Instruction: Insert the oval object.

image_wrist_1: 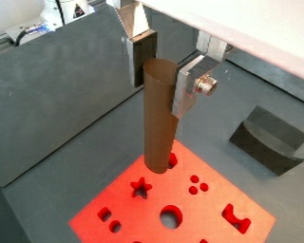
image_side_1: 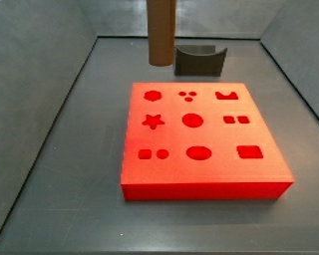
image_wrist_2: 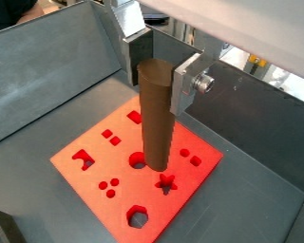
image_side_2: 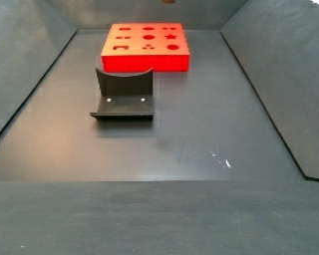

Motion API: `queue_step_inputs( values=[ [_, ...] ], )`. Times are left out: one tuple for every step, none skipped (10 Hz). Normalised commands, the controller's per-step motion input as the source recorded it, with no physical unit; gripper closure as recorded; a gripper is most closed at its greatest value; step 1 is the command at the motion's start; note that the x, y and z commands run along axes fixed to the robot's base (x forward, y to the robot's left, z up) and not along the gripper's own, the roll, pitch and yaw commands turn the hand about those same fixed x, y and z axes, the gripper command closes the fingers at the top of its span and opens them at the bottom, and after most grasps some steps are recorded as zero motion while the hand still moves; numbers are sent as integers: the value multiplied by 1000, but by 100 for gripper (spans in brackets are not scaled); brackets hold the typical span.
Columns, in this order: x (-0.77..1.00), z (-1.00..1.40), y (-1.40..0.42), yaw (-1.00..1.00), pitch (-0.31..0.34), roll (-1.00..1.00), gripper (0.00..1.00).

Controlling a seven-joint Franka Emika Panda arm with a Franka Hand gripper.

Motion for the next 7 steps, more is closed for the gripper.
queue_step_inputs(
  values=[
    [0, -20, -14, 0, 0, 9, 100],
    [66, -69, -117, 0, 0, 29, 100],
    [109, -49, -129, 0, 0, 27, 100],
    [126, -20, -146, 0, 0, 37, 100],
    [191, 0, -240, 0, 0, 69, 100],
    [334, 0, -394, 0, 0, 110, 100],
    [466, 0, -471, 0, 0, 157, 100]
  ],
)
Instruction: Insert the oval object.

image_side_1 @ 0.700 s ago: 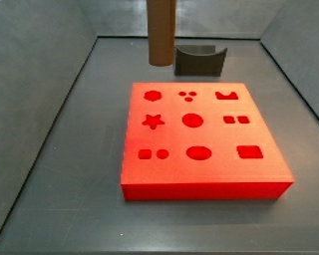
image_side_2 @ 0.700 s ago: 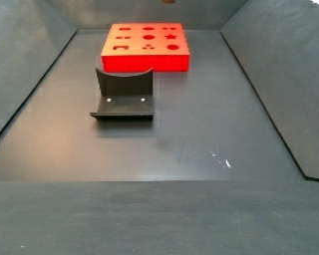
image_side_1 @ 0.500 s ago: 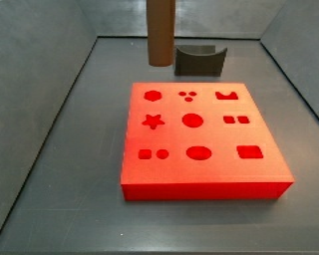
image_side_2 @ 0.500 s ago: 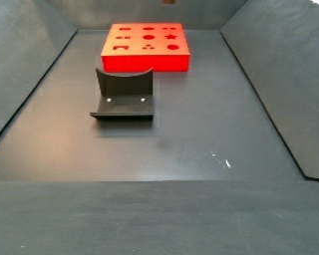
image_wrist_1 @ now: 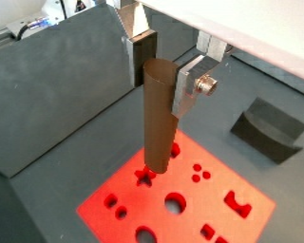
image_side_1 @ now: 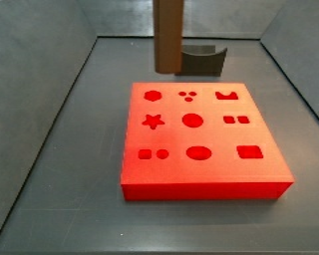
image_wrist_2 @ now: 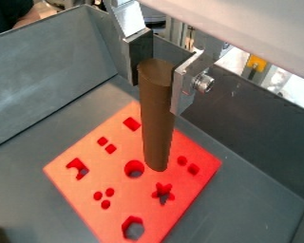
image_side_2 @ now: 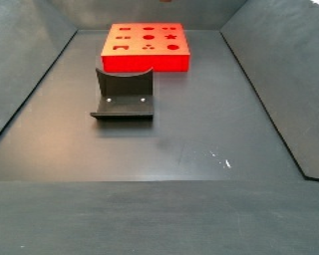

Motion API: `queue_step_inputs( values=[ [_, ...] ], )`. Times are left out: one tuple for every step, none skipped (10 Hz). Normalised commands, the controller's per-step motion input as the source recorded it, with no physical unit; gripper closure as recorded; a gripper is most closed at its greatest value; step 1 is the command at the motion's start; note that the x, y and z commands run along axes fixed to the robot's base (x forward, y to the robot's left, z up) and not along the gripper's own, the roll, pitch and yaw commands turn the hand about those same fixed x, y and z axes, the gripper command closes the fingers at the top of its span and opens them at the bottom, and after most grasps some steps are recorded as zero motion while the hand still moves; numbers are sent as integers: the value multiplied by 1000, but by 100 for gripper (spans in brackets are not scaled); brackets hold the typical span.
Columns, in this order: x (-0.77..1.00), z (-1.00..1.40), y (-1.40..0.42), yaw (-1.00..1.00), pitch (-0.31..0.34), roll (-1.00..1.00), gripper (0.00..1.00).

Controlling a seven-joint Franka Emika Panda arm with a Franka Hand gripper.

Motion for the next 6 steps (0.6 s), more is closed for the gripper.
queue_step_inputs(
  values=[
    [589, 0, -494, 9, 0, 197, 100],
    [669, 0, -509, 37, 13, 247, 100],
    [691, -11, -480, 0, 0, 211, 100],
    [691, -100, -414, 0, 0, 150, 100],
    [674, -283, -289, -6, -40, 71, 100],
    [669, -351, -229, -26, -67, 21, 100]
  ],
)
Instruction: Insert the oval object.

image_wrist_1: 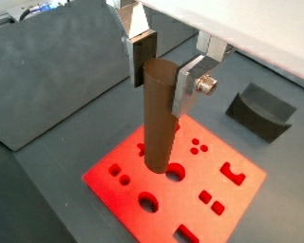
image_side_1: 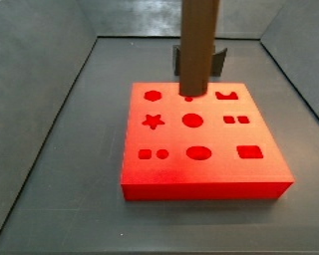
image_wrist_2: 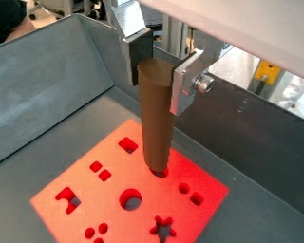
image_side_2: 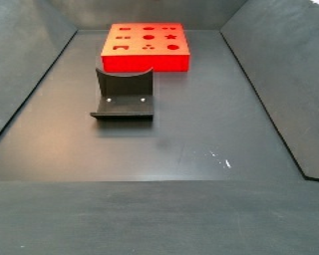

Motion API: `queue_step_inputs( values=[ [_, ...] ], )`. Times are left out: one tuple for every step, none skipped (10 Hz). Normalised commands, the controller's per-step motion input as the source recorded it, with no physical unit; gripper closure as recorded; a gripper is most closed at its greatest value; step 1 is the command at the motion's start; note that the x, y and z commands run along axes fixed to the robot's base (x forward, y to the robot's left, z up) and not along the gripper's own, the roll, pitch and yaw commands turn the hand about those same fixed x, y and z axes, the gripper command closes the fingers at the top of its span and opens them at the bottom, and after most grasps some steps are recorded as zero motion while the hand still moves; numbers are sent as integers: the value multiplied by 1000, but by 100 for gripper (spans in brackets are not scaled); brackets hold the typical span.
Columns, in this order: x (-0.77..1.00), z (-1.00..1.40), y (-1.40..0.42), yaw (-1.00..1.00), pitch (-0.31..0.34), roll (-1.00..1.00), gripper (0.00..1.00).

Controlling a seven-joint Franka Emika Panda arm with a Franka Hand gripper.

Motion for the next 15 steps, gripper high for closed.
queue_step_inputs(
  values=[
    [774, -266, -237, 0, -59, 14, 100],
    [706, -171, -220, 0, -31, 29, 100],
    [600, -89, -194, 0, 0, 29, 100],
    [329, 0, -40, 0, 0, 13, 100],
    [14, -29, 0, 0, 0, 9, 100],
    [417, -183, -200, -209, 259, 340, 100],
    [337, -71, -177, -137, 320, 449, 100],
    [329, -57, -174, -137, 323, 450, 100],
    [363, -231, -260, -223, 251, 369, 100],
    [394, -297, -149, -246, 151, 100, 100],
    [194, -129, -11, -71, 64, 0, 100],
    [0, 0, 0, 0, 0, 6, 100],
    [0, -151, 0, 0, 0, 26, 100],
    [0, -266, 0, 189, 0, 83, 100],
    [0, -280, -80, 257, 0, 49, 100]
  ],
)
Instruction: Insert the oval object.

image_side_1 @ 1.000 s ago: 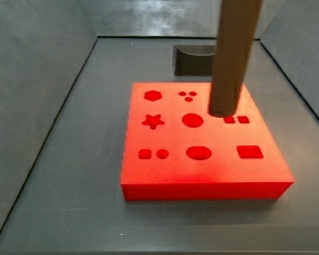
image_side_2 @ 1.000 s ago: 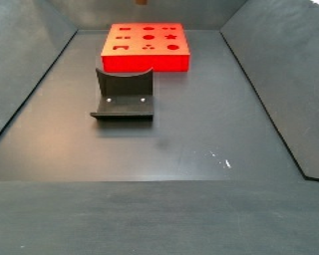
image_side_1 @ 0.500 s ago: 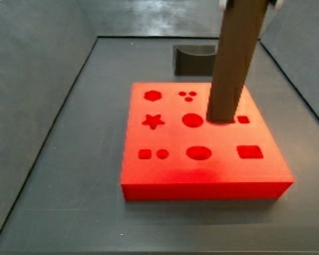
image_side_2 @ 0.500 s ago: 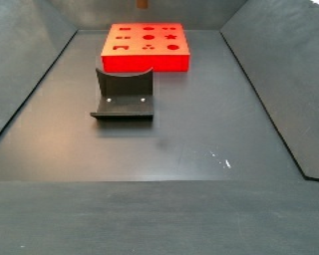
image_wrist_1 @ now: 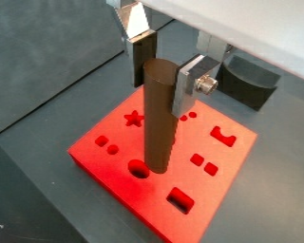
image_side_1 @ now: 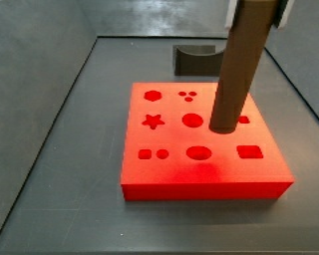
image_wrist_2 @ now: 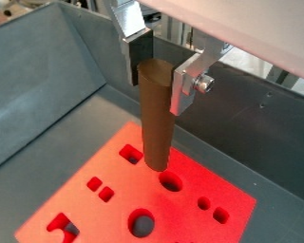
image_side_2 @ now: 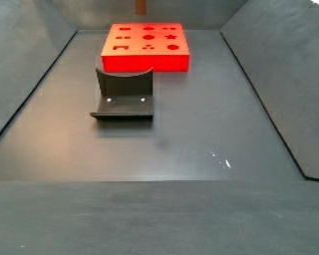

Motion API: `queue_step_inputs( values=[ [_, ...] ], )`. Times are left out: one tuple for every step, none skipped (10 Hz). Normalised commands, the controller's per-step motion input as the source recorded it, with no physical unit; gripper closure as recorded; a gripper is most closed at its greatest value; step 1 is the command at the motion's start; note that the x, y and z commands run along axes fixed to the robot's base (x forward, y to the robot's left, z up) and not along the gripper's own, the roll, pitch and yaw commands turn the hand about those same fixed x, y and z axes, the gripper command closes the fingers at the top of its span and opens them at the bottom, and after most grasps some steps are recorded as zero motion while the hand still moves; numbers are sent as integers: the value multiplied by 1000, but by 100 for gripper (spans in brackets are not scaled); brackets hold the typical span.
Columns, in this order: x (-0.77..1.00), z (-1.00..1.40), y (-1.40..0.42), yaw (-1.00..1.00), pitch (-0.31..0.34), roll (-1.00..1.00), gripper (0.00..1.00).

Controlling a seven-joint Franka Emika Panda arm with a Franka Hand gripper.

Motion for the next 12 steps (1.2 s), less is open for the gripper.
queue_step_inputs(
  values=[
    [-34, -271, -120, 243, -24, 0, 100],
    [-20, -249, -69, 206, -43, 0, 100],
    [0, -283, -9, 126, -39, 0, 100],
    [0, -211, 0, 131, -27, 0, 100],
    [0, -89, 0, 0, 0, 34, 100],
    [0, -149, 0, 0, 0, 40, 100],
    [-117, -206, 0, 0, 0, 39, 100],
    [-151, -211, 0, 0, 0, 0, 100],
    [-94, -131, 0, 0, 0, 0, 100],
    [-40, -43, -20, 0, 0, 0, 100],
    [0, -51, -71, 0, 0, 0, 100],
    [0, -51, -129, 0, -4, 0, 100]
  ],
)
